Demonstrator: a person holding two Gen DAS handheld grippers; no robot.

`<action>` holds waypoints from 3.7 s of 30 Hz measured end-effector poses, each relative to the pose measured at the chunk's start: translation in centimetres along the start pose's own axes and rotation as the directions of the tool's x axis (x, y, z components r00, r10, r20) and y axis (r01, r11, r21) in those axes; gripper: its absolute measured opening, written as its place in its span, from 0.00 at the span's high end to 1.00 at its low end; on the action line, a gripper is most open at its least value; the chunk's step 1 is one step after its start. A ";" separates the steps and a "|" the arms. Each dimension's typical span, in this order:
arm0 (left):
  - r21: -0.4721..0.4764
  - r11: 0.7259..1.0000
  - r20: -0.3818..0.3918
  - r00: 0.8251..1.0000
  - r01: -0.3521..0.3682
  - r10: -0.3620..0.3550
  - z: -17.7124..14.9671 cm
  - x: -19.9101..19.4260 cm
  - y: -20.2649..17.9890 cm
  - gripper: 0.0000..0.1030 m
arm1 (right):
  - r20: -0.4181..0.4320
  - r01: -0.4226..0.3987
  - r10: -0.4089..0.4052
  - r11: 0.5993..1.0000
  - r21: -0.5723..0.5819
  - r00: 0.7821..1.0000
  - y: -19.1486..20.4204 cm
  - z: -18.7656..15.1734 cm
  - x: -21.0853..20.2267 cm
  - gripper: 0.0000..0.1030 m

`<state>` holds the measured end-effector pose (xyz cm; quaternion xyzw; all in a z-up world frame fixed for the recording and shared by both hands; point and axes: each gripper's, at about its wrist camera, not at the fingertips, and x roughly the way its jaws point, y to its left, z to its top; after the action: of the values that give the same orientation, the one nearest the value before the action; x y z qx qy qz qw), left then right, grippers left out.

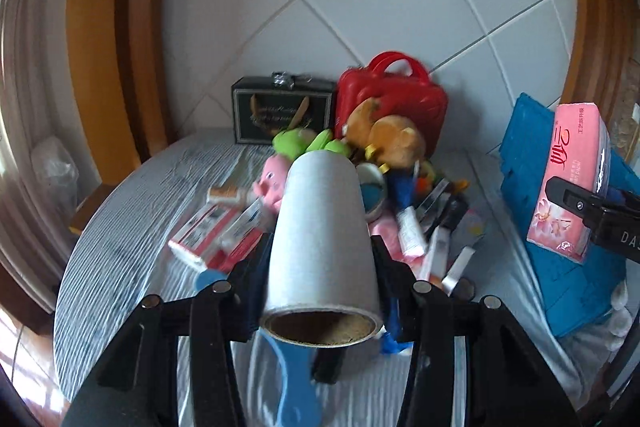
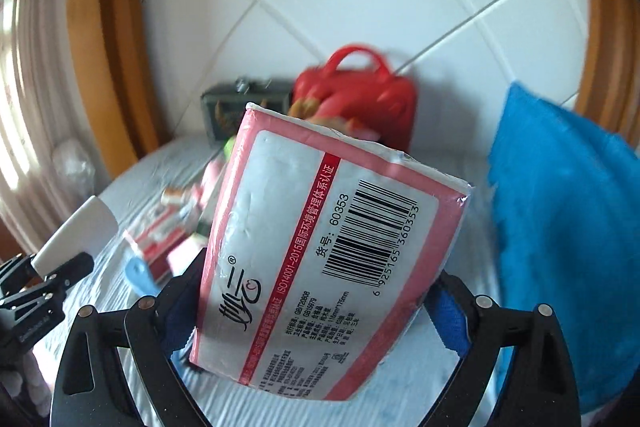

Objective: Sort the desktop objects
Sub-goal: 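Carry the paper roll and tissue pack over the blue crate, then open both grippers to drop the roll and tissue pack into the crate, then withdraw both grippers from the crate back toward the pile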

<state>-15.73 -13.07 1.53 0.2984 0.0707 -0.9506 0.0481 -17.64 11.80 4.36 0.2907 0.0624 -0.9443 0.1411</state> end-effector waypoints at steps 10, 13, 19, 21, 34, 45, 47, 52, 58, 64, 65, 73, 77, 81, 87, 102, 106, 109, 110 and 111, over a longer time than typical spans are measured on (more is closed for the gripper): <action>0.195 0.957 0.137 0.960 0.215 -0.244 6.0 -1.5 -20.8 0.56 | 0.242 0.255 -0.273 0.961 0.104 0.931 -16.2 3.4 -10.3 0.07; 0.251 0.930 0.147 0.939 0.267 -0.310 7.2 -2.0 -27.8 0.56 | 0.253 0.345 -0.360 0.933 0.102 0.898 -21.5 3.8 -12.5 0.07; 0.324 0.883 0.123 0.911 0.339 -0.394 9.0 -1.8 -40.8 0.56 | 0.204 0.509 -0.506 0.860 0.040 0.838 -31.7 4.4 -12.9 0.07; 0.341 0.873 0.105 0.909 0.348 -0.403 9.3 -1.1 -44.1 0.56 | 0.159 0.533 -0.527 0.846 0.008 0.835 -34.6 4.6 -11.5 0.07; 0.403 0.861 -0.214 0.947 0.310 -0.241 7.1 9.2 -57.5 0.56 | -0.228 0.434 -0.472 0.879 -0.197 0.852 -45.5 1.6 1.9 0.07; 0.395 0.885 -0.330 0.937 0.246 -0.114 5.5 11.8 -58.0 0.56 | -0.447 0.312 -0.416 0.905 -0.290 0.792 -46.1 -4.0 7.6 0.07; 0.393 0.888 -0.349 0.932 0.240 -0.097 5.3 12.3 -57.9 0.48 | -0.466 0.300 -0.413 0.906 -0.299 0.783 -45.8 -4.6 7.8 0.07; 0.383 0.891 -0.382 0.920 0.242 -0.085 5.1 13.3 -57.2 0.45 | -0.514 0.271 -0.397 0.913 -0.305 0.761 -46.6 -4.8 8.6 0.06; 0.374 0.894 -0.390 0.916 0.247 -0.090 5.0 13.4 -57.0 0.45 | -0.535 0.257 -0.396 0.913 -0.317 0.746 -46.5 -4.9 8.7 0.03; 0.368 0.898 -0.402 0.912 0.243 -0.082 5.0 13.8 -56.8 0.45 | -0.528 0.251 -0.404 0.907 -0.338 0.747 -46.3 -4.9 8.5 0.01; 0.368 0.898 -0.403 0.912 0.240 -0.078 5.0 13.8 -56.8 0.45 | -0.528 0.252 -0.403 0.907 -0.336 0.747 -46.3 -4.9 8.4 0.01; 0.366 0.898 -0.404 0.911 0.244 -0.083 5.0 13.8 -56.8 0.45 | -0.503 0.271 -0.415 0.902 -0.336 0.758 -46.6 -4.3 8.0 0.01; 0.369 0.898 -0.383 0.920 0.238 -0.086 5.2 13.5 -56.8 0.45 | -0.453 0.301 -0.439 0.889 -0.346 0.776 -46.6 -3.0 6.7 0.01; 0.364 0.903 -0.311 0.944 0.228 -0.112 6.0 11.4 -56.2 0.45 | -0.391 0.336 -0.447 0.885 -0.322 0.804 -46.7 -0.9 4.1 0.00; 0.328 0.912 -0.144 0.967 0.246 -0.210 8.4 4.8 -53.1 0.44 | -0.240 0.408 -0.463 0.880 -0.244 0.853 -45.0 2.5 -2.5 0.00; 0.116 0.993 0.322 0.947 -0.020 -0.019 7.3 -5.6 -33.3 0.14 | 0.244 0.171 -0.166 0.985 0.001 0.956 -28.7 4.9 -11.3 0.00; 0.050 0.995 0.257 0.964 -0.087 0.071 5.9 -4.1 -26.2 0.14 | 0.346 0.041 -0.036 0.999 -0.005 0.937 -22.3 4.4 -10.2 0.00; 0.002 0.984 0.199 0.964 -0.179 0.175 4.3 -2.8 -20.7 0.14 | 0.344 -0.066 0.069 0.998 -0.021 0.936 -18.2 3.9 -8.1 0.00; -0.009 0.978 0.171 0.963 -0.208 0.206 3.5 -2.4 -18.7 0.14 | 0.333 -0.100 0.102 0.995 -0.023 0.937 -17.1 3.7 -7.2 0.00; -0.016 0.974 0.146 0.963 -0.228 0.228 2.8 -1.9 -16.9 0.14 | 0.320 -0.130 0.132 0.991 -0.027 0.938 -15.8 3.5 -6.2 0.00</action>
<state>-18.01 3.24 6.73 0.2340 0.0317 -0.9581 0.1620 -19.34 27.64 11.31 0.1365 0.0219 -0.9673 0.2128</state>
